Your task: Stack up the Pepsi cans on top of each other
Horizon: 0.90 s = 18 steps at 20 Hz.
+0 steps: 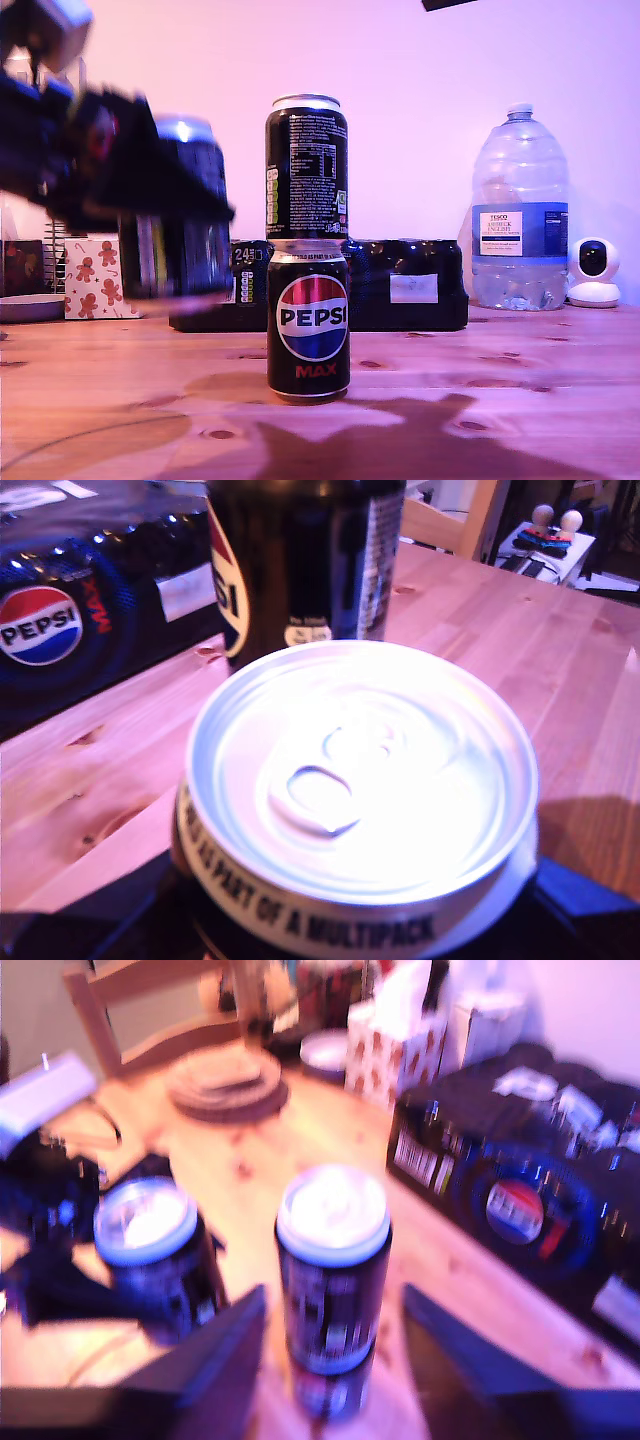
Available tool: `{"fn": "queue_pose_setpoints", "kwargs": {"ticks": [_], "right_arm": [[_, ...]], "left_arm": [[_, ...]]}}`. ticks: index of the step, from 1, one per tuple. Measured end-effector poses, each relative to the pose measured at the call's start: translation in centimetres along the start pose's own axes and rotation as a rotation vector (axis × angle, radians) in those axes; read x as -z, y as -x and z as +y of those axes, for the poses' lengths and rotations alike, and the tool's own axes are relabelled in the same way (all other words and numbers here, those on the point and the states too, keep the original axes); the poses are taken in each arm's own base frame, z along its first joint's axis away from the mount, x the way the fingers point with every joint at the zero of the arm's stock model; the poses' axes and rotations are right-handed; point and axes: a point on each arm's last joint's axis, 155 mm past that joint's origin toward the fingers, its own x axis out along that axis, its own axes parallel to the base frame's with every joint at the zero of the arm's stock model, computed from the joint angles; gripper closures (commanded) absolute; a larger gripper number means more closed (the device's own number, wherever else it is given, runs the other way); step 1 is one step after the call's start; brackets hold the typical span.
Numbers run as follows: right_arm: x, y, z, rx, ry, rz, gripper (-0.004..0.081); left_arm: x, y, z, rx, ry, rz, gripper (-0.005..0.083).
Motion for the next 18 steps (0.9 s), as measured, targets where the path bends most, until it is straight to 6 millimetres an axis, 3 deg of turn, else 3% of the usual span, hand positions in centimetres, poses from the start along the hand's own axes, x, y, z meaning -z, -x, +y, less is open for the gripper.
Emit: {"fn": "queue_pose_setpoints", "kwargs": {"ticks": [4, 7, 13, 18], "right_arm": [[4.8, 0.8, 0.9, -0.028, -0.022, 0.192, 0.0782], [4.7, 0.7, 0.9, -0.03, -0.001, 0.175, 0.0782], [7.8, 0.2, 0.4, 0.052, -0.078, 0.052, 0.0782], [10.9, 0.9, 0.0, 0.124, -0.133, -0.02, 0.0782]], "left_arm": [[-0.3, 1.0, 0.2, -0.026, 0.008, 0.011, 0.0419], [-1.0, 1.2, 0.1, -0.025, 0.016, 0.048, 0.0419], [-6.4, 1.7, 0.2, -0.029, -0.04, 0.014, 0.0419], [-9.0, 2.2, 0.1, -0.031, -0.085, -0.005, 0.0419]]}}
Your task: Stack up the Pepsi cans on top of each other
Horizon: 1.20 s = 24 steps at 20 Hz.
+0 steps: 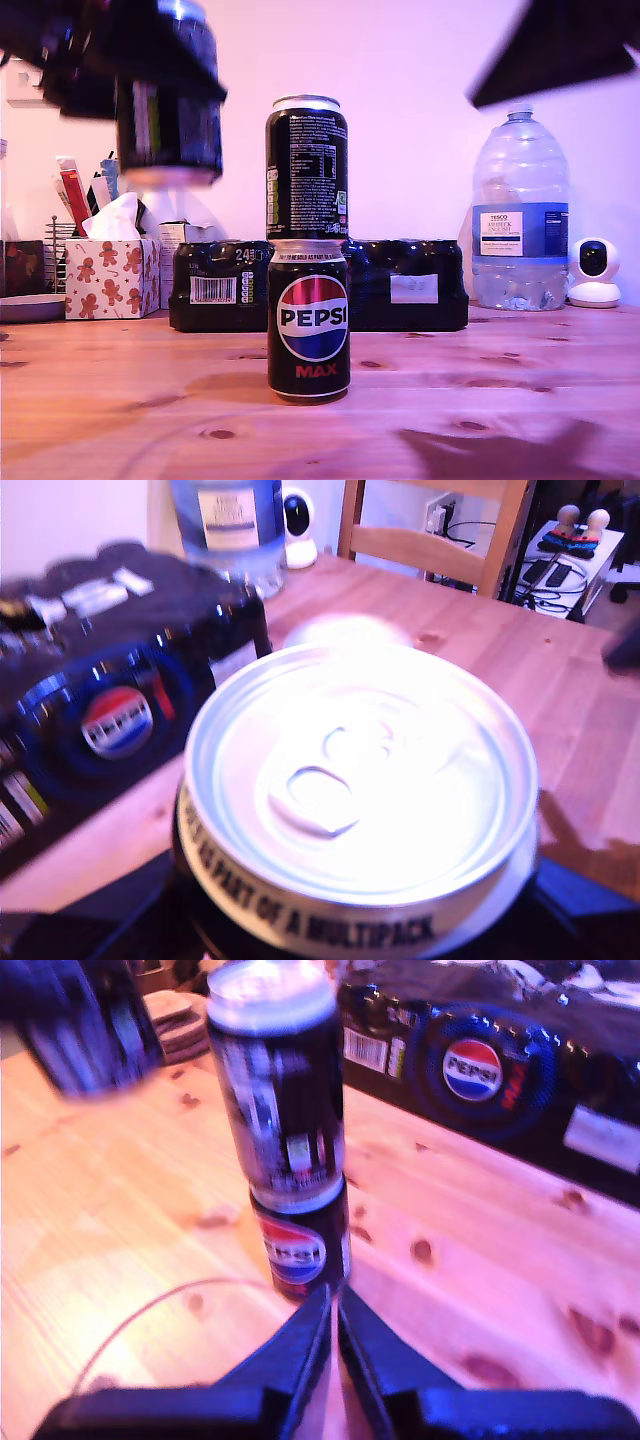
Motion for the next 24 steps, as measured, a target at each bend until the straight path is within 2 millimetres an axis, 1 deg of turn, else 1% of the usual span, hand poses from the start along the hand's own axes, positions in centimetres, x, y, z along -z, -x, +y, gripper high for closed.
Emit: {"fn": "queue_pose_setpoints", "kwargs": {"ticks": [2, 4, 7, 8, 10, 14, 16, 21, 24], "right_arm": [[0.4, 0.2, 0.0, 0.002, -0.007, -0.024, 0.0782], [0.4, 0.3, -0.4, 0.03, -0.006, -0.077, 0.0782], [2.4, 0.0, -1.5, 0.086, -0.032, -0.051, 0.0782], [2.7, -0.1, -1.7, 0.099, -0.034, -0.04, 0.0782], [2.5, -0.2, -1.8, 0.101, -0.033, -0.047, 0.0782], [2.4, -0.1, -1.8, 0.101, -0.032, -0.054, 0.0782], [2.2, -0.1, -1.8, 0.101, -0.031, -0.06, 0.0782], [2.2, -0.1, -1.8, 0.101, -0.031, -0.061, 0.0782], [2.2, -0.1, -1.8, 0.101, -0.031, -0.061, 0.0782]], "left_arm": [[-0.8, 0.1, 0.1, -0.002, -0.013, -0.013, 0.0419], [-1.5, 0.2, 0.1, -0.004, -0.019, -0.024, 0.0419], [-2.5, 0.4, 0.1, -0.006, -0.027, -0.04, 0.0419], [-3.0, 0.5, 0.2, -0.007, -0.032, -0.05, 0.0419], [-4.2, 0.8, 0.2, -0.011, -0.044, -0.072, 0.0419], [-7.7, 1.2, 0.2, -0.008, -0.076, -0.131, 0.0419], [-8.7, 0.5, -0.1, 0.012, -0.083, -0.137, 0.0419], [-9.0, -2.7, -1.7, 0.094, -0.079, -0.09, 0.0419], [-10.0, -3.9, -2.2, 0.12, -0.088, -0.08, 0.0419]]}}
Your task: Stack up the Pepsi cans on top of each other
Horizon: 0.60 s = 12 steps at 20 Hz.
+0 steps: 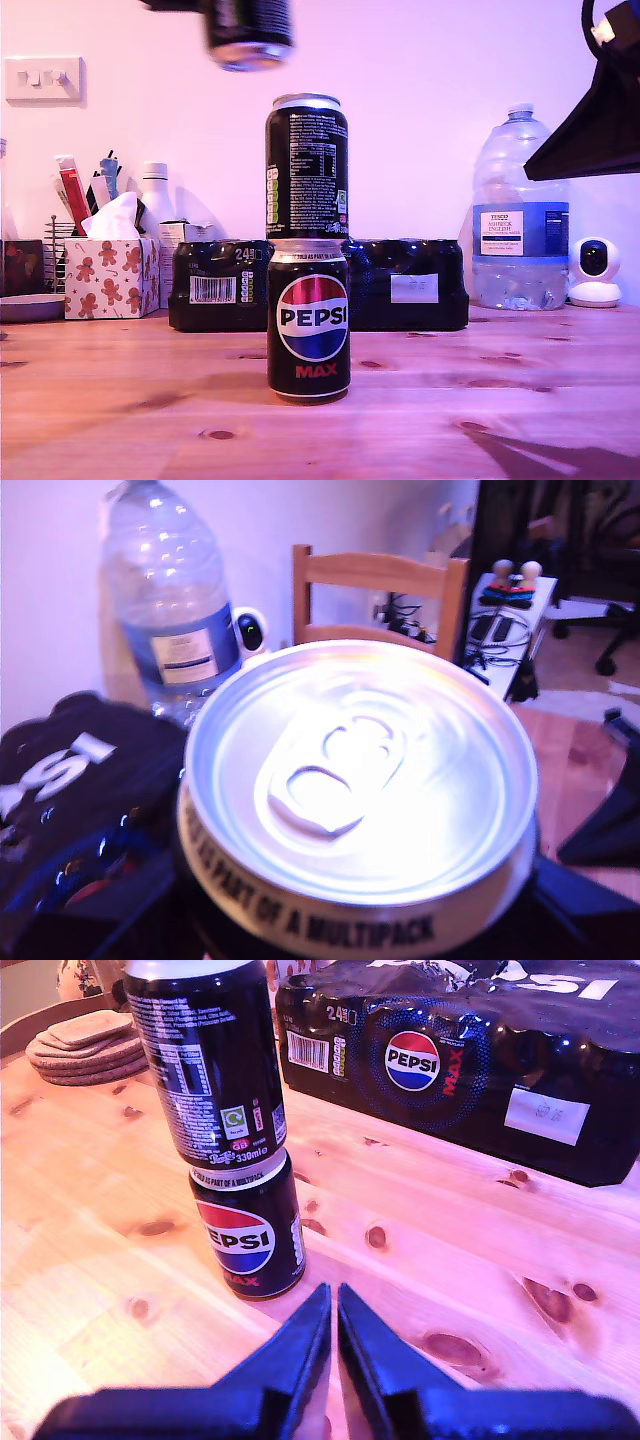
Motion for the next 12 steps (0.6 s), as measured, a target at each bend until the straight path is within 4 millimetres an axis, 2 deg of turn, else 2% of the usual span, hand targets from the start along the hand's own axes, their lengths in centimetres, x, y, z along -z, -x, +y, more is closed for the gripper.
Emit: {"fn": "queue_pose_setpoints", "kwargs": {"ticks": [4, 9, 12], "right_arm": [[0.0, 0.0, 0.0, 0.0, 0.0, -0.002, 0.0782], [0.0, 0.0, 0.0, 0.0, 0.0, -0.002, 0.0782], [-0.1, 0.0, 0.0, 0.0, 0.0, -0.003, 0.0782]], "left_arm": [[-1.0, -1.4, -0.1, 0.023, -0.01, 0.02, 0.0419], [1.2, -4.0, 0.5, 0.043, 0.015, 0.094, 0.0419], [1.6, -4.2, 0.5, 0.045, 0.016, 0.108, 0.0419]]}}
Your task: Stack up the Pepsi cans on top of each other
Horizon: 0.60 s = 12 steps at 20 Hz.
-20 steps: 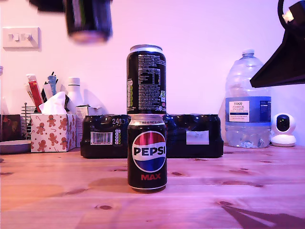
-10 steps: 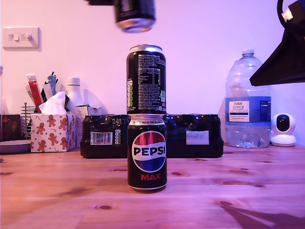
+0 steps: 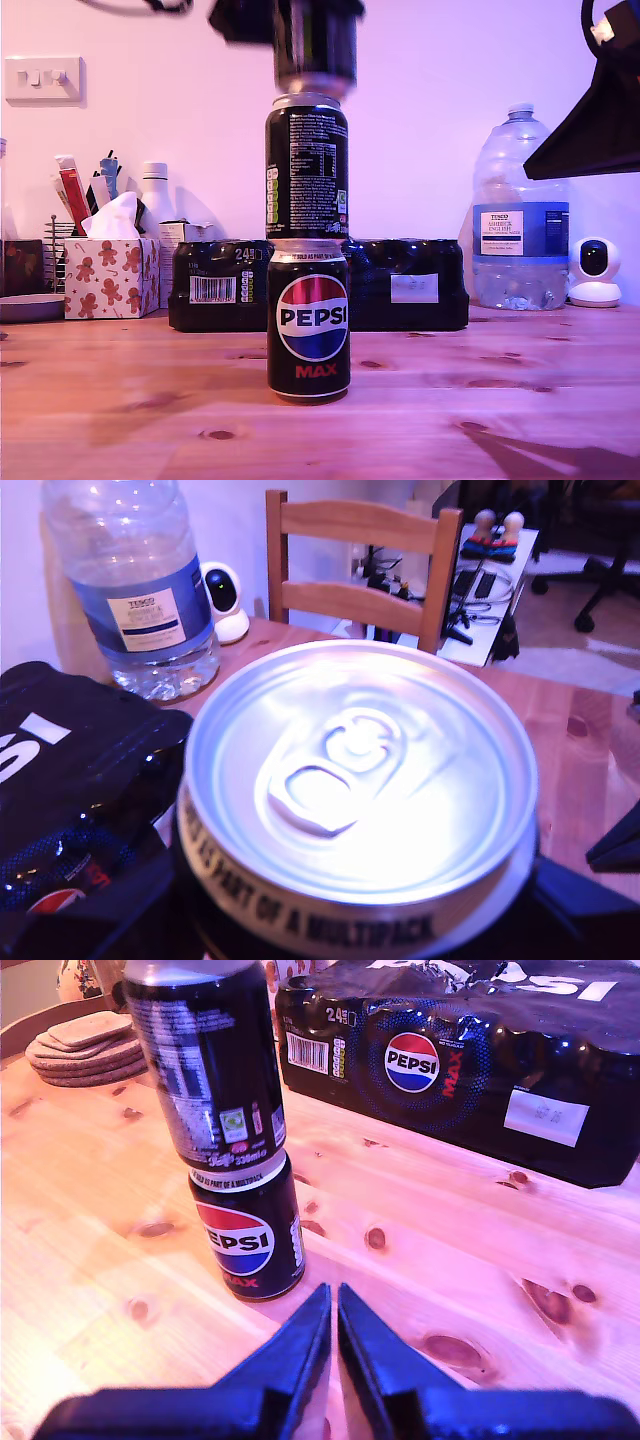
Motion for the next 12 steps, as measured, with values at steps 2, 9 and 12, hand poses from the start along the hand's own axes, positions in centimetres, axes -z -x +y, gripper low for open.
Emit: {"fn": "queue_pose_setpoints", "kwargs": {"ticks": [2, 9, 12], "right_arm": [[0.01, 0.0, 0.0, 0.0, 0.0, 0.0, 0.0782], [0.01, 0.0, 0.0, 0.0, 0.0, 0.0, 0.0782], [0.01, 0.0, 0.0, 0.0, 0.0, 0.0, 0.0782]], "left_arm": [[0.06, 0.0, 0.06, -0.003, -0.006, 0.003, 0.0419], [0.25, 0.17, 0.19, -0.013, -0.011, 0.025, 0.0419], [0.44, 0.22, 0.13, -0.01, -0.014, 0.037, 0.0414]]}}
